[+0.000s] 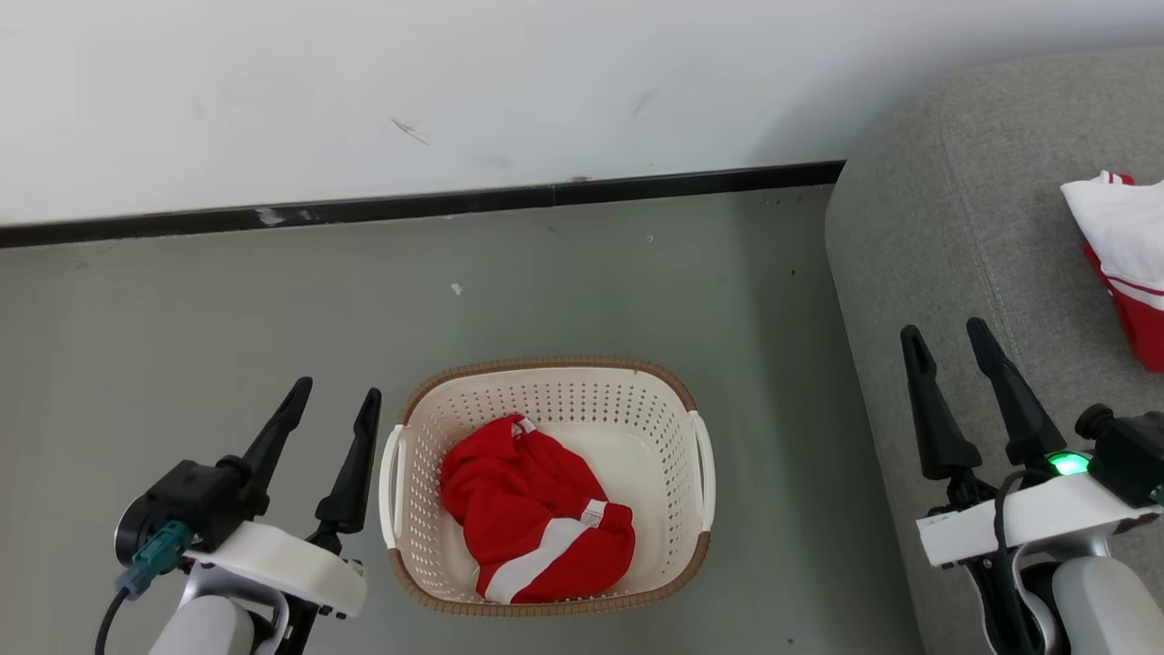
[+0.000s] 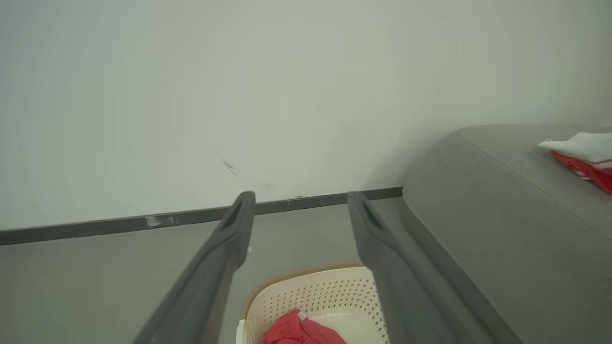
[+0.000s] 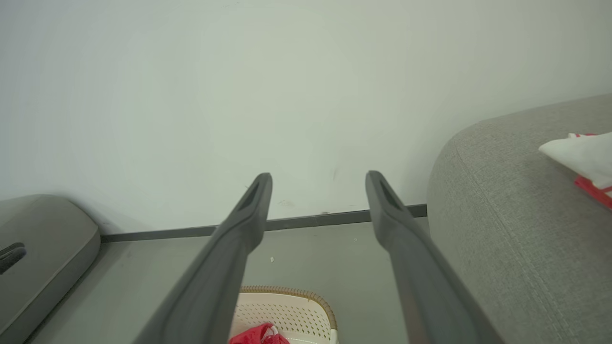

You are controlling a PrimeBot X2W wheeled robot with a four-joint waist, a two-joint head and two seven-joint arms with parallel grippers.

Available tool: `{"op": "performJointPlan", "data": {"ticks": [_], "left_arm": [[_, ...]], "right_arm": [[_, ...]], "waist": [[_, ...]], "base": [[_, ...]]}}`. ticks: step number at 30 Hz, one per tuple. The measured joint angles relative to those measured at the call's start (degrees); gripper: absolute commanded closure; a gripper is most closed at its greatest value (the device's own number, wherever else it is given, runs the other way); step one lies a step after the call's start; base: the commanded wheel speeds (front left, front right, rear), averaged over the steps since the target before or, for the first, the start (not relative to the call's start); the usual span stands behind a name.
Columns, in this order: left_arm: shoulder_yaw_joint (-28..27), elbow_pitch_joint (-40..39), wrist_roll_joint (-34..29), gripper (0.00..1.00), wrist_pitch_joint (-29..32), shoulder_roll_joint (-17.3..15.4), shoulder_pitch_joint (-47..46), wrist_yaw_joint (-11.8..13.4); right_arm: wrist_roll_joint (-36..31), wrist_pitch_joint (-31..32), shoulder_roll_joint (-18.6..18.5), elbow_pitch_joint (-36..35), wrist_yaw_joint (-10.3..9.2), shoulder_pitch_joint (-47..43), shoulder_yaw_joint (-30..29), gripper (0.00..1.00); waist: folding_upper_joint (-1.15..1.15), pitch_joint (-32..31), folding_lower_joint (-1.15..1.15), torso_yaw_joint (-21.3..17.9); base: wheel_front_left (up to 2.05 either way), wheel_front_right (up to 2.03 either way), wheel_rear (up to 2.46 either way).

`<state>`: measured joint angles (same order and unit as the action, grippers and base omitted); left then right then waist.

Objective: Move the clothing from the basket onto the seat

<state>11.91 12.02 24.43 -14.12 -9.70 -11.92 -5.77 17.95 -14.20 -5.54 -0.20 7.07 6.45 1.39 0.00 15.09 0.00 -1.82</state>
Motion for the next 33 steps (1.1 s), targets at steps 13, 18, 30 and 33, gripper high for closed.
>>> {"op": "performJointPlan", "data": {"ticks": [13,18,30,33], "left_arm": [[4.2,3.3,0.0,0.00,2.5,0.3,-5.6,-0.8],[5.6,4.2,-0.3,0.00,3.3,0.4,-8.0,-1.0],[9.3,8.1,-0.3,0.00,5.6,0.7,-12.9,-1.3],[10.1,9.8,-0.3,0.00,7.0,0.9,-14.2,-1.3]], "right_arm": [[-0.7,0.0,0.3,-1.0,0.00,3.6,-0.1,0.00],[-1.0,0.0,0.5,-1.2,0.00,5.0,-0.3,0.00],[-2.6,0.0,1.3,-1.6,0.00,8.7,-0.2,0.00],[-3.0,0.0,1.3,-1.8,0.00,9.8,0.3,0.00]], "waist": [[0.00,6.0,0.00,-1.7],[0.00,8.5,0.00,-2.4],[0.00,14.6,0.00,-4.5],[0.00,16.1,0.00,-5.1]], "base": [[0.00,0.00,0.00],[0.00,0.00,0.00],[0.00,0.00,0.00],[0.00,0.00,0.00]]}}
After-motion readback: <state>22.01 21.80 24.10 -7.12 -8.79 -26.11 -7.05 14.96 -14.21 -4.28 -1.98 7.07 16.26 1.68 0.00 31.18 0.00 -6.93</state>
